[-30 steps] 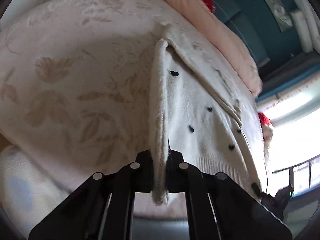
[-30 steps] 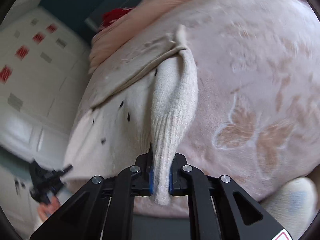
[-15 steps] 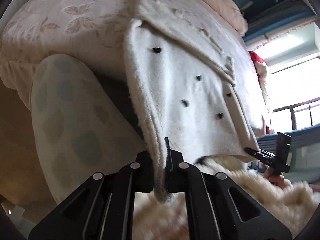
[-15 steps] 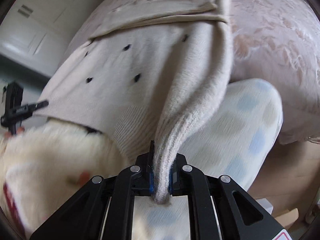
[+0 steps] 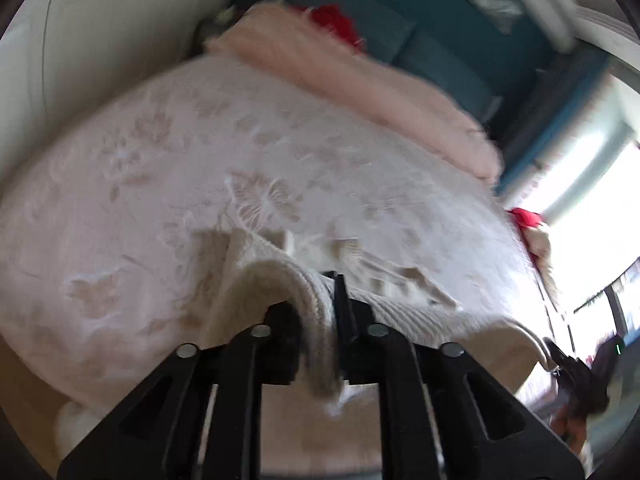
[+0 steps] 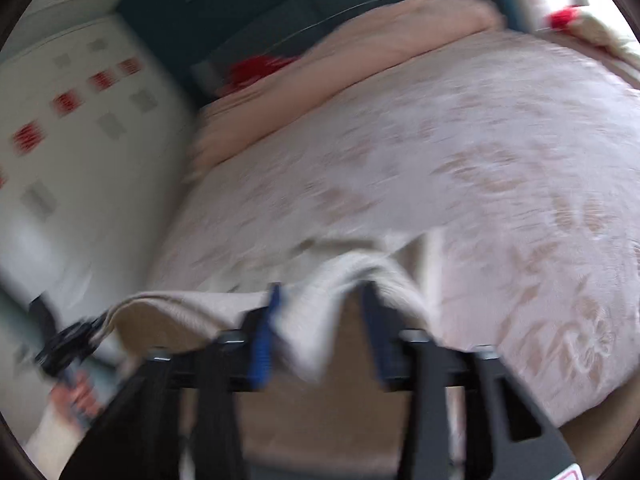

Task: Fold small clothes

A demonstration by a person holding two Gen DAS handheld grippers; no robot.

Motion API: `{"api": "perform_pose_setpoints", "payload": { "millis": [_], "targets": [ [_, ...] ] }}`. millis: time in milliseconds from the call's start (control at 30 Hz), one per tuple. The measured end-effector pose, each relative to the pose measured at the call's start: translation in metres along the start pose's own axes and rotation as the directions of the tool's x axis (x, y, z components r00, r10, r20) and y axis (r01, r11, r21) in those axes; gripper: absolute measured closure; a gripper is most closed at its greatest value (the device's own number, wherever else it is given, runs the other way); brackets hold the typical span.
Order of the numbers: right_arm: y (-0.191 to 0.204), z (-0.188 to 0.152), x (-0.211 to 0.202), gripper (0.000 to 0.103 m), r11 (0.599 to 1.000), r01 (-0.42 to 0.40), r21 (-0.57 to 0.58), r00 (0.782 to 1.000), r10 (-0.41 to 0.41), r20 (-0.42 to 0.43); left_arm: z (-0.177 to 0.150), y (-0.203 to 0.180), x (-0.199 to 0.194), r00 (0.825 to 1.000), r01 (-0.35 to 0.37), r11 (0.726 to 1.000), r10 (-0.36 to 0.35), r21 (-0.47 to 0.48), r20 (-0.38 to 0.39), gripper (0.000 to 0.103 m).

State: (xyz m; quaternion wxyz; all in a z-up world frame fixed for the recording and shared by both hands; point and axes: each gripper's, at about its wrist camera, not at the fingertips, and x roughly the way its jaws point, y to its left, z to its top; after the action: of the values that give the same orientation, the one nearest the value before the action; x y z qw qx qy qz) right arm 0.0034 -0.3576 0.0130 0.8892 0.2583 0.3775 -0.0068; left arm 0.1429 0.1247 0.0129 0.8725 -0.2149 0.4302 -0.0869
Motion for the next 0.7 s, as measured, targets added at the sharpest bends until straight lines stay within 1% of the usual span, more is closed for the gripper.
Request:
{"api": "perform_pose_setpoints", "payload": {
  "millis": [33, 67, 100, 133, 167, 200, 233, 267, 300, 367, 400, 433, 467, 500, 533, 600, 633, 667, 700],
  "targets": [
    [-0.007, -0.004, 0.009, 0.046, 0.998, 0.060, 0.016, 0.998, -0.060, 0.007, 0.002, 0.004, 0.018, 0.999, -0.027, 0.999, 0.027, -0.026, -0.029, 0.076],
    [-0.012, -0.008, 0.016, 0.046, 0.994, 0.104, 0.041, 0.995, -0.104, 0.005, -0.002, 0.011, 0.037, 0.995, -0.079, 0.996, 0.076, -0.048, -0.057, 0.076],
    [-0.013, -0.014, 0.020, 0.046, 0.992, 0.105, 0.070, 0.994, -0.106, 0.005, -0.006, 0.017, 0.042, 0.993, -0.104, 0.992, 0.100, -0.065, -0.063, 0.076],
    [-0.016, -0.020, 0.019, 0.044, 0.992, 0.086, 0.089, 0.996, -0.087, 0.007, -0.011, 0.022, 0.044, 0.992, -0.110, 0.991, 0.105, -0.079, -0.064, 0.070],
    [-0.020, -0.029, 0.017, 0.039, 0.992, 0.068, 0.106, 0.998, -0.069, 0.008, -0.017, 0.029, 0.042, 0.994, -0.095, 0.991, 0.090, -0.097, -0.057, 0.055],
    [-0.020, -0.034, 0.016, 0.035, 0.992, 0.075, 0.101, 0.997, -0.076, 0.006, -0.025, 0.031, 0.037, 0.995, -0.089, 0.991, 0.084, -0.104, -0.049, 0.047],
    [-0.023, -0.040, 0.015, 0.034, 0.992, 0.099, 0.076, 0.995, -0.100, 0.008, -0.031, 0.033, 0.031, 0.996, -0.086, 0.991, 0.083, -0.101, -0.035, 0.035],
    [-0.024, -0.043, 0.014, 0.032, 0.992, 0.117, 0.056, 0.993, -0.117, 0.007, -0.034, 0.032, 0.026, 0.995, -0.095, 0.992, 0.094, -0.080, -0.013, 0.029],
    [-0.027, -0.045, 0.016, 0.031, 0.991, 0.130, 0.038, 0.992, -0.130, 0.001, -0.034, 0.031, 0.024, 0.995, -0.103, 0.993, 0.103, -0.056, 0.008, 0.027],
    [-0.030, -0.045, 0.025, 0.031, 0.990, 0.137, 0.037, 0.990, -0.137, -0.020, -0.031, 0.025, 0.028, 0.992, -0.124, 0.992, 0.124, 0.002, 0.021, 0.018],
    [-0.029, -0.042, 0.030, 0.031, 0.990, 0.137, 0.042, 0.990, -0.136, -0.032, -0.027, 0.020, 0.035, 0.989, -0.146, 0.988, 0.146, 0.039, 0.016, 0.017],
    [-0.026, -0.036, 0.039, 0.031, 0.989, 0.138, 0.043, 0.990, -0.136, -0.041, -0.021, 0.016, 0.043, 0.988, -0.153, 0.986, 0.153, 0.067, 0.009, 0.016],
    [-0.022, -0.032, 0.042, 0.030, 0.989, 0.141, 0.035, 0.989, -0.140, -0.045, -0.018, 0.014, 0.047, 0.987, -0.163, 0.983, 0.164, 0.080, 0.000, 0.016],
    [-0.020, -0.026, 0.051, 0.026, 0.988, 0.153, 0.015, 0.987, -0.152, -0.048, -0.013, 0.013, 0.057, 0.983, -0.180, 0.980, 0.182, 0.087, -0.010, 0.016],
    [-0.016, -0.020, 0.061, 0.024, 0.986, 0.167, -0.008, 0.984, -0.168, -0.054, -0.010, 0.014, 0.064, 0.983, -0.182, 0.979, 0.185, 0.087, -0.021, 0.016],
    [-0.010, -0.012, 0.078, 0.023, 0.981, 0.191, -0.038, 0.978, -0.194, -0.074, -0.003, 0.019, 0.086, 0.980, -0.183, 0.980, 0.188, 0.075, -0.071, 0.017],
    [-0.008, -0.009, 0.090, 0.023, 0.978, 0.202, -0.052, 0.974, -0.206, -0.093, -0.001, 0.022, 0.096, 0.978, -0.177, 0.982, 0.184, 0.069, -0.100, 0.022],
    [-0.007, -0.008, 0.097, 0.024, 0.976, 0.208, -0.060, 0.971, -0.213, -0.109, 0.001, 0.026, 0.107, 0.973, -0.167, 0.984, 0.174, 0.061, -0.149, 0.043],
    [-0.005, -0.009, 0.109, 0.027, 0.976, 0.207, -0.074, 0.966, -0.215, -0.140, 0.001, 0.029, 0.115, 0.968, -0.170, 0.984, 0.177, 0.057, -0.180, 0.056]
  ]
}}
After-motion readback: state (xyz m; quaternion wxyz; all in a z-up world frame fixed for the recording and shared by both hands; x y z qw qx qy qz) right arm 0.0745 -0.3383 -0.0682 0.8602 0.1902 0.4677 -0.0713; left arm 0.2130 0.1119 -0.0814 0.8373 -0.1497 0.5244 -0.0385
